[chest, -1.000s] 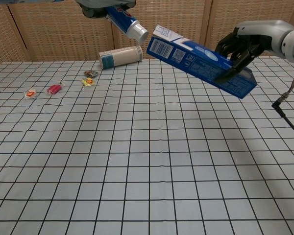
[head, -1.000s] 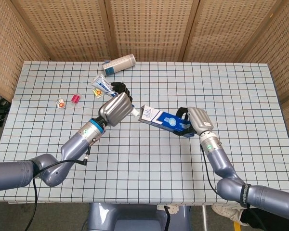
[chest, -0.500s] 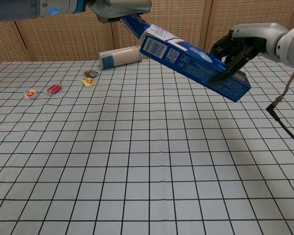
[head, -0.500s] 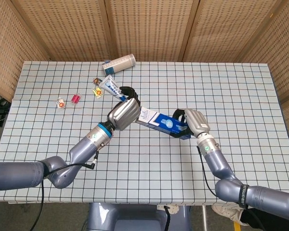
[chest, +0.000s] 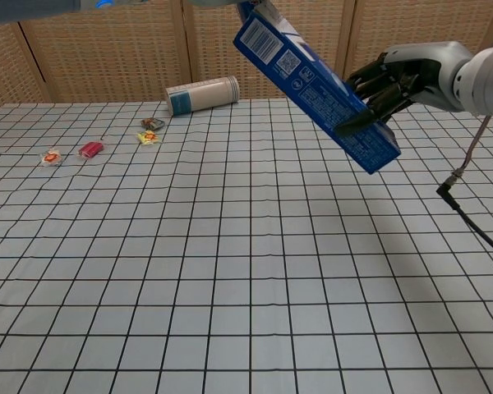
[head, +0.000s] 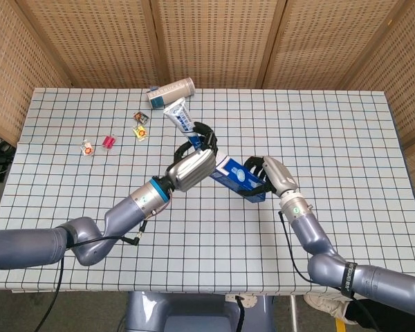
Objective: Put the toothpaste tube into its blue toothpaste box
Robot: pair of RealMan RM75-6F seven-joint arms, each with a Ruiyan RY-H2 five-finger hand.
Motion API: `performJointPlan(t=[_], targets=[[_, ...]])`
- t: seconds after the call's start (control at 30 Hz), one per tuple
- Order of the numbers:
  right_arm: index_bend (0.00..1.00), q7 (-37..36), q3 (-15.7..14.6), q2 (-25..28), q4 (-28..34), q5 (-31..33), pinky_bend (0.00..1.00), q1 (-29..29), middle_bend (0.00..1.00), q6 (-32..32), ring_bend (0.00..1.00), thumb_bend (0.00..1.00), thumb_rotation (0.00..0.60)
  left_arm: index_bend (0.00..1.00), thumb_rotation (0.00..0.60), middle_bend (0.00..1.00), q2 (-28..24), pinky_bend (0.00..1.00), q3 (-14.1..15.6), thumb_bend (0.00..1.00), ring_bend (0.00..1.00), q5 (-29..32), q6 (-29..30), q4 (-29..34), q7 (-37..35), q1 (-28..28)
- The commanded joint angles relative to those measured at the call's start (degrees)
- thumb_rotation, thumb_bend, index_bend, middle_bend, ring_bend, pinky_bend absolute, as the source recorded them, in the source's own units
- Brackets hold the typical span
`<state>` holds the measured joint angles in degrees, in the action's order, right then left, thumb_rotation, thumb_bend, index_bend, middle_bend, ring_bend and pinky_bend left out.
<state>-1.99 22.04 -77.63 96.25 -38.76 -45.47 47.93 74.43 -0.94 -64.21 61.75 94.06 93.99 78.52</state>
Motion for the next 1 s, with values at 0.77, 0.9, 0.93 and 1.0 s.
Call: performJointPlan(t=[0.77, 0.9, 0.93, 1.0], targets=[[0.82, -20.24, 6.28, -3.80, -3.39, -1.77, 0.65, 4.87, 0.61, -2.41, 0.63, 0.24, 0.600, 0.13, 0.600, 0.06, -1.68, 0.09, -4.30, 0.33, 0.09, -8.24, 2.36, 0.21, -9.96, -3.54], [0.82, -24.47, 7.39, -4.62, -4.03, -2.47, 0.65, 6.35, 0.62, -2.65, 0.63, 0.24, 0.600, 0.13, 0.600, 0.06, -2.09, 0.09, -5.79, 0.33, 0.09, -8.84, 4.56, 0.93, -12.88, -5.24], [0.82, -25.65, 7.60, -4.74, -4.31, -3.04, 0.65, 6.86, 0.62, -2.83, 0.63, 0.24, 0.600, 0.13, 0.600, 0.06, -2.44, 0.09, -6.17, 0.33, 0.09, -9.03, 5.36, 1.29, -13.53, -5.86], [0.82, -27.23, 7.83, -4.96, -4.82, -4.32, 0.65, 7.64, 0.62, -2.73, 0.63, 0.24, 0.600, 0.13, 0.600, 0.06, -3.06, 0.09, -6.69, 0.33, 0.09, -8.76, 6.65, 2.15, -14.58, -7.11]])
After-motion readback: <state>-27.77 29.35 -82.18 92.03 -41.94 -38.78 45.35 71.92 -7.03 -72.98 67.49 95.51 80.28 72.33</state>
